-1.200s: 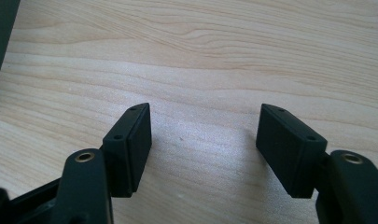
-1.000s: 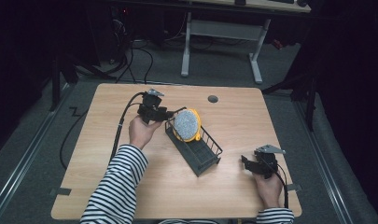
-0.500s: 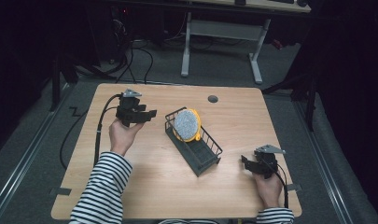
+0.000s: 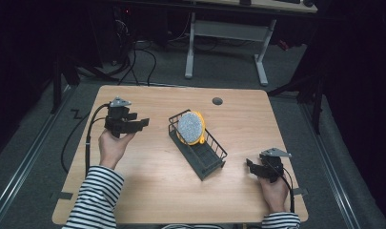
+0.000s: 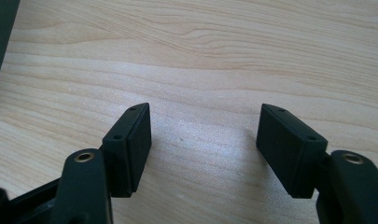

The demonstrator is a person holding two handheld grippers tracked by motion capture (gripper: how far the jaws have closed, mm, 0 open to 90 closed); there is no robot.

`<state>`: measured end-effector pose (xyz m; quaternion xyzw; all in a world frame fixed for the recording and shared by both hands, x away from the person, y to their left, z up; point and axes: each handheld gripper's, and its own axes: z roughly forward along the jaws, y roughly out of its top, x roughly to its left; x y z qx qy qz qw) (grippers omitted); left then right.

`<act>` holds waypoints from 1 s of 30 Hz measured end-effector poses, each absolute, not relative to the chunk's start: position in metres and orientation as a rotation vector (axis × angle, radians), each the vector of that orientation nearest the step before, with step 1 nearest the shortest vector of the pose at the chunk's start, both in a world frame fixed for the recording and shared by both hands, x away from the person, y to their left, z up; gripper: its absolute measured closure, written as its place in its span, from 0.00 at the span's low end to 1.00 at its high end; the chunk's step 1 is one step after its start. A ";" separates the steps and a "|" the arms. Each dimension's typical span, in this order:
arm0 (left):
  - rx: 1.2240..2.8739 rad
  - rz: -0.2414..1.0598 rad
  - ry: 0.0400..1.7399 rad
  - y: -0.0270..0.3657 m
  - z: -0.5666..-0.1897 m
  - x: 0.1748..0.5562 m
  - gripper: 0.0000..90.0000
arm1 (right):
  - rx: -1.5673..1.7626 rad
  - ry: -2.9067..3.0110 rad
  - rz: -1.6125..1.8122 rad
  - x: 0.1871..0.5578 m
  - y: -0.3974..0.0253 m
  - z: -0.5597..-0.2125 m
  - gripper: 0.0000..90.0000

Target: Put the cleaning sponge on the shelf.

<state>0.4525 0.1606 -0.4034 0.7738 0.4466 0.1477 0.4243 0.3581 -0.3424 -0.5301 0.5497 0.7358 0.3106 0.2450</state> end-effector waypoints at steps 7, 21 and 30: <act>1.914 0.380 1.147 0.177 -0.412 0.439 0.45 | 1.502 2.008 0.849 0.358 -0.342 -0.530 0.40; 1.893 0.377 1.191 0.199 -0.429 0.417 0.43 | 1.503 2.007 0.848 0.358 -0.342 -0.530 0.40; 1.891 0.381 1.222 0.208 -0.442 0.405 0.42 | 1.503 2.007 0.848 0.358 -0.342 -0.530 0.40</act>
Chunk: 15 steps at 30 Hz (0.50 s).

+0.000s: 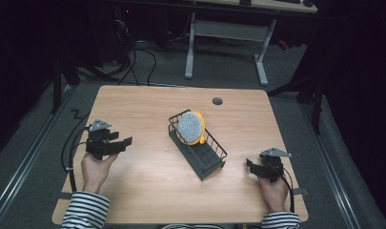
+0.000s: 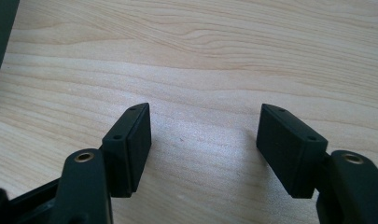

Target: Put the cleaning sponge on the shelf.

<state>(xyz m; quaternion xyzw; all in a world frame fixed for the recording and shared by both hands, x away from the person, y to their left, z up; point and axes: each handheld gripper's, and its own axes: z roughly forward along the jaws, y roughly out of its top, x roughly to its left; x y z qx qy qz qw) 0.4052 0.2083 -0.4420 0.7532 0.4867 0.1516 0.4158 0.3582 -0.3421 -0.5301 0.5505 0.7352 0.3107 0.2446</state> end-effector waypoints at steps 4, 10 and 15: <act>1.880 0.384 1.240 0.214 -0.448 0.400 0.42 | 1.503 2.007 0.848 0.358 -0.342 -0.530 0.40; 1.866 0.393 1.264 0.221 -0.454 0.393 0.42 | 1.503 2.007 0.848 0.358 -0.342 -0.530 0.40; 1.862 0.399 1.292 0.227 -0.464 0.387 0.41 | 1.504 2.007 0.848 0.358 -0.342 -0.530 0.40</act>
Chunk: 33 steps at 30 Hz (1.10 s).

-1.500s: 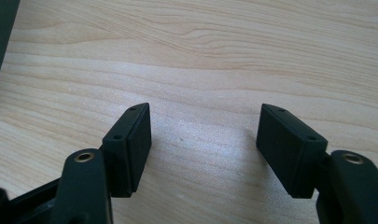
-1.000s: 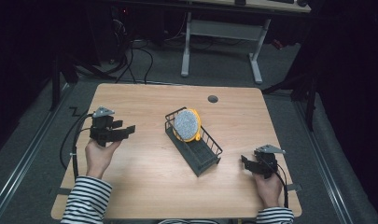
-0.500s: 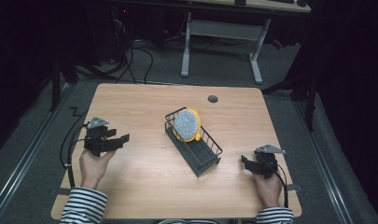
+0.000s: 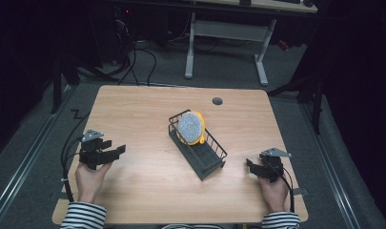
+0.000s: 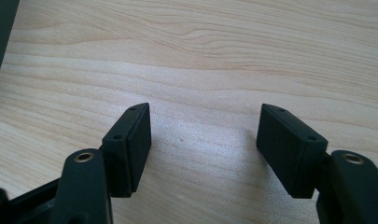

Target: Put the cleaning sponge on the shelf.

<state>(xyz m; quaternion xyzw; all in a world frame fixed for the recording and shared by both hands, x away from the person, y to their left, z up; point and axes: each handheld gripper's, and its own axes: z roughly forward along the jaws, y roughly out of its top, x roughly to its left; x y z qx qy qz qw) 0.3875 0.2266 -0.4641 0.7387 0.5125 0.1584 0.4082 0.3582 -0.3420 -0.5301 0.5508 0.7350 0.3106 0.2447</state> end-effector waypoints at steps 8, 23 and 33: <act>1.856 0.385 1.339 0.233 -0.484 0.382 0.40 | 1.504 2.007 0.848 0.358 -0.342 -0.530 0.40; 1.835 0.355 1.395 0.234 -0.513 0.374 0.39 | 1.502 2.006 0.849 0.358 -0.342 -0.530 0.40; 1.836 0.392 1.421 0.228 -0.528 0.373 0.39 | 1.502 2.006 0.849 0.358 -0.342 -0.530 0.40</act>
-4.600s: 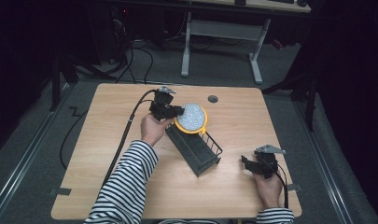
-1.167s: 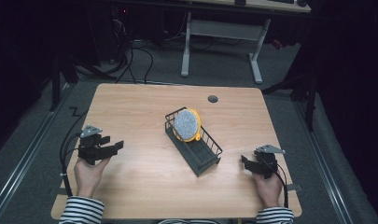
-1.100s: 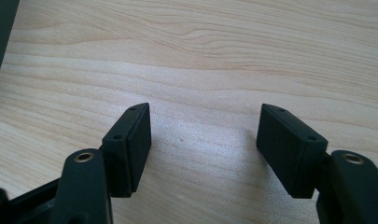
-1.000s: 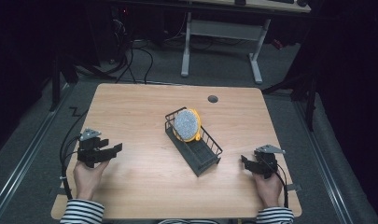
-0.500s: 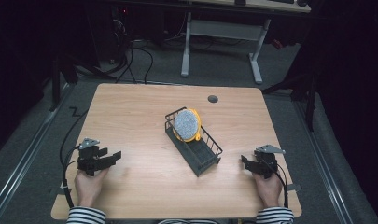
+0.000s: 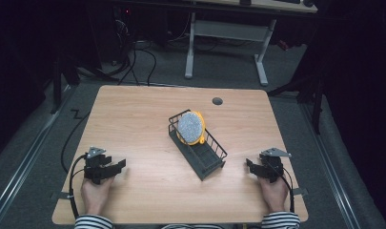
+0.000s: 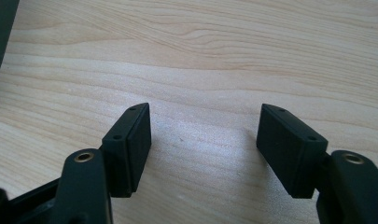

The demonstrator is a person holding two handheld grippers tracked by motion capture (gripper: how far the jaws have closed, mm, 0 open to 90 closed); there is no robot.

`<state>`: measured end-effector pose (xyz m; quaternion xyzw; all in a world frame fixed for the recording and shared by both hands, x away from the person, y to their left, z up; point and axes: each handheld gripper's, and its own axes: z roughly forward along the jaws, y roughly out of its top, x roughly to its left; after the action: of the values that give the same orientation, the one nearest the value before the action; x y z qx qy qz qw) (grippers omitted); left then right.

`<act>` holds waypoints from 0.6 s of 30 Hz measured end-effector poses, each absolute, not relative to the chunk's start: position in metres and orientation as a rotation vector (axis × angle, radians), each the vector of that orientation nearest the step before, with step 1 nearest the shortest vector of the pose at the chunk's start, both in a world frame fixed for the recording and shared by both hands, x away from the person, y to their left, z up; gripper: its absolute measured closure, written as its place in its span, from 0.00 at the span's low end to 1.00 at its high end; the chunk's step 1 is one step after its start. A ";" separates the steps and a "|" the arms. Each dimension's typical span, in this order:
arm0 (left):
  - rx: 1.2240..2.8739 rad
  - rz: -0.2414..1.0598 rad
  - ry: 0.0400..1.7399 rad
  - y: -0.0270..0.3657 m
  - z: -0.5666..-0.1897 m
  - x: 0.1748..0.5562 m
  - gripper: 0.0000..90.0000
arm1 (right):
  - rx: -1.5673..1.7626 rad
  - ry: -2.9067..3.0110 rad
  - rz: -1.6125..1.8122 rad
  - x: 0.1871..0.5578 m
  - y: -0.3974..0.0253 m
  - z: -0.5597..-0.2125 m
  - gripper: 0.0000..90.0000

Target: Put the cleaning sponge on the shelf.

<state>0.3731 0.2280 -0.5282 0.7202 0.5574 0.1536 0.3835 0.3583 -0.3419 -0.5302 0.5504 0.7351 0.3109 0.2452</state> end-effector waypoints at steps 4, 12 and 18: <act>1.854 0.411 1.415 0.225 -0.532 0.373 0.38 | 1.502 2.006 0.848 0.358 -0.342 -0.530 0.39; 1.869 0.479 1.394 0.218 -0.535 0.372 0.36 | 1.502 2.006 0.848 0.358 -0.342 -0.530 0.39; 1.871 0.516 1.389 0.215 -0.537 0.369 0.34 | 1.502 2.007 0.848 0.358 -0.342 -0.530 0.39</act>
<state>0.3687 0.2147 -0.5366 0.7286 0.5410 0.2011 0.3687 0.3582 -0.3419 -0.5301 0.5503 0.7353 0.3106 0.2450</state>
